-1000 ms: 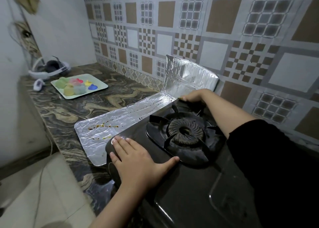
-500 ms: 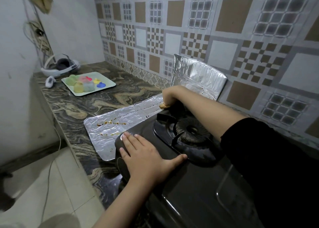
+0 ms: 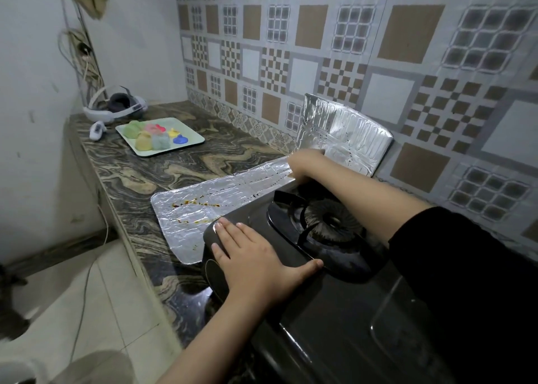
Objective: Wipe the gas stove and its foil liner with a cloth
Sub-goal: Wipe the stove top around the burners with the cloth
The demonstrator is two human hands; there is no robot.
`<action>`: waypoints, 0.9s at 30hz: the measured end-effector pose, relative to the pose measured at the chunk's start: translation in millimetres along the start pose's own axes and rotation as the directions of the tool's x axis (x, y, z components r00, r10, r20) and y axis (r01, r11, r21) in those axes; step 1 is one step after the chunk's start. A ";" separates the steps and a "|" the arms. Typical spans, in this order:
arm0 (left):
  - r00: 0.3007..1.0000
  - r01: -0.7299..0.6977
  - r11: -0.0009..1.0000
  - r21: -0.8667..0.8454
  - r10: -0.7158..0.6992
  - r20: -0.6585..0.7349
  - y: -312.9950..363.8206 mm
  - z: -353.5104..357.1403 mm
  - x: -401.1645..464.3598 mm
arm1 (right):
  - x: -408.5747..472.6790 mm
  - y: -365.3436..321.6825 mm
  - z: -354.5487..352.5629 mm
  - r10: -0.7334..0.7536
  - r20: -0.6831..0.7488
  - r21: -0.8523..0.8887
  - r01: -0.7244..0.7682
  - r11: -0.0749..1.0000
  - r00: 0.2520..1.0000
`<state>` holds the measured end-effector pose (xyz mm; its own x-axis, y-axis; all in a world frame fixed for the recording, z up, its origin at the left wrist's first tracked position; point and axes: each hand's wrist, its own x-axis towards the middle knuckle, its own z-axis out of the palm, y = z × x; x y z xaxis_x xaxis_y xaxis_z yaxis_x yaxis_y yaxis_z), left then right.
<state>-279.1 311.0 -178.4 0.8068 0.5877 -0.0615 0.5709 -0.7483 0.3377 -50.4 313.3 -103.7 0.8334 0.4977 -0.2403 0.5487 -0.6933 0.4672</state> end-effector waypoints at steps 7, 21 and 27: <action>1.000 -0.007 1.000 -0.013 0.007 0.002 -0.6 1.0 0.0 | -15.8 18.3 9.0 -0.146 -0.229 0.104 0.173 0.979 0.963; 1.000 -0.011 1.000 -0.026 0.011 -0.007 -1.2 1.6 1.1 | -29.6 -4.4 -6.4 -0.373 -0.216 0.332 0.427 0.841 0.902; 1.000 -0.017 0.999 -0.031 0.017 -0.004 -2.1 -0.1 0.2 | -24.3 -5.8 -20.7 -0.368 -0.062 0.450 0.355 0.819 0.928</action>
<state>-280.2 312.7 -179.0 0.8156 0.5762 -0.0519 0.5521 -0.7483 0.3677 -75.2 316.0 -82.9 0.5671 0.7493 -0.3420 0.7752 -0.6258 -0.0858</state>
